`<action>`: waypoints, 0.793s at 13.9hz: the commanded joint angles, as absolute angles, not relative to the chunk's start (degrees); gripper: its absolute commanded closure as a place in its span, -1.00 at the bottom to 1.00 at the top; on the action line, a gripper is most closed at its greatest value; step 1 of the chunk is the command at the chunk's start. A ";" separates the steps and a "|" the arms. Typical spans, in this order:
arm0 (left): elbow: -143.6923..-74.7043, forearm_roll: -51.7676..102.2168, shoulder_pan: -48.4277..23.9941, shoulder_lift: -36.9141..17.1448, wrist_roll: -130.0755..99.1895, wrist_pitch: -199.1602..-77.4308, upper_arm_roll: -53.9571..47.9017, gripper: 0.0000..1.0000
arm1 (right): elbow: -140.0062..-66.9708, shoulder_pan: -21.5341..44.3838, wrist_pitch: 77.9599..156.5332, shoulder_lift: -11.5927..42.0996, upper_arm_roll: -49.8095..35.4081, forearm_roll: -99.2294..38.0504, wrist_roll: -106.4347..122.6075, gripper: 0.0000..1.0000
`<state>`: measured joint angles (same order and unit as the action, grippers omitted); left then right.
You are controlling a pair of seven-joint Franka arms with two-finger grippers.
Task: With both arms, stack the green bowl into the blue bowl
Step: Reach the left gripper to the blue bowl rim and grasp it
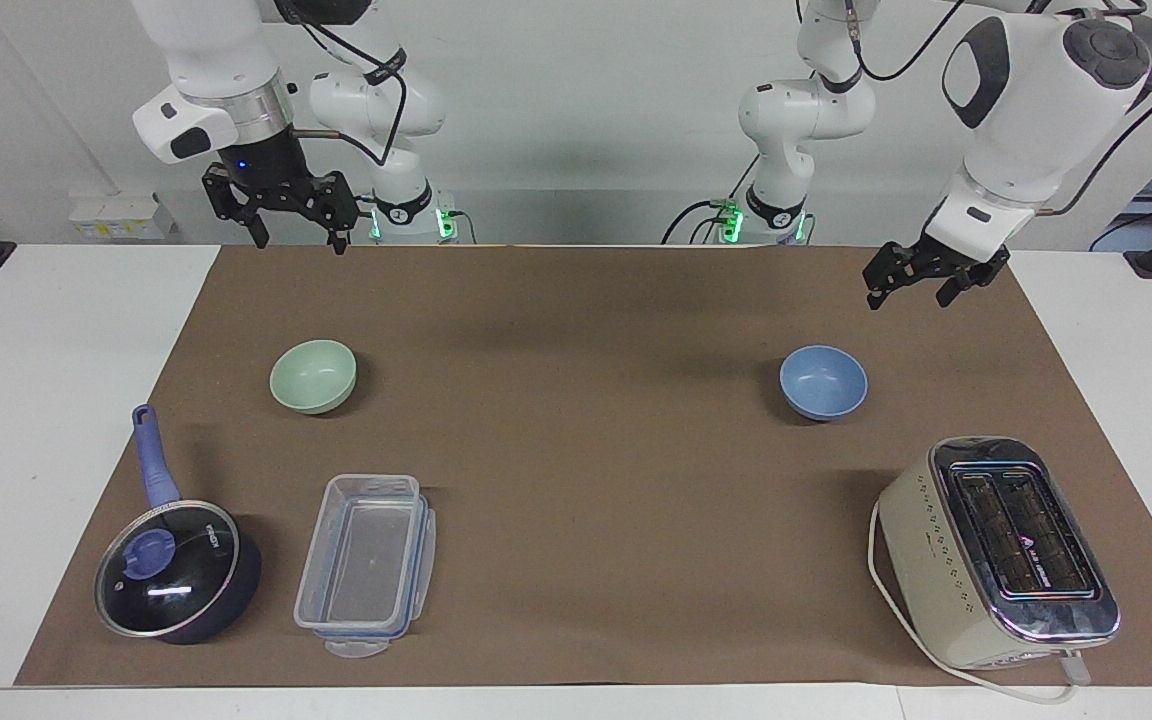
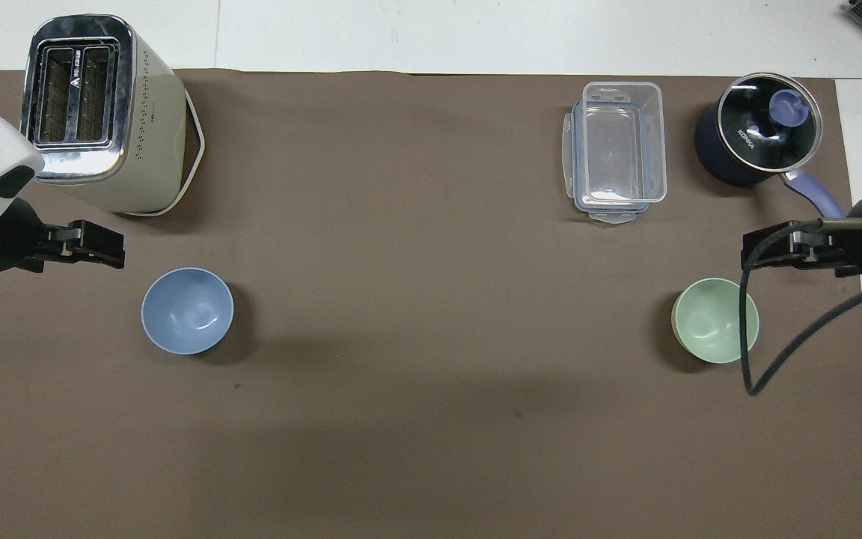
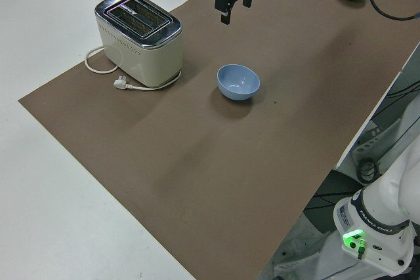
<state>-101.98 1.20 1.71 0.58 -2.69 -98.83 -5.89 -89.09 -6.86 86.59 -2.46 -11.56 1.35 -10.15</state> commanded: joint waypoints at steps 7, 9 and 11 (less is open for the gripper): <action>-123.03 9.40 6.24 4.48 14.59 -117.05 -5.98 -1.00 | -88.77 -7.56 86.40 -2.46 -11.95 0.35 -9.76 -1.00; -127.94 9.40 6.07 4.40 14.76 -121.62 -5.98 -1.00 | -88.86 -7.56 86.40 -2.46 -11.95 0.35 -9.76 -1.00; -132.17 9.40 5.54 4.13 14.94 -126.54 -5.98 -1.00 | -88.86 -7.65 86.40 -2.46 -11.95 0.35 -9.58 -1.00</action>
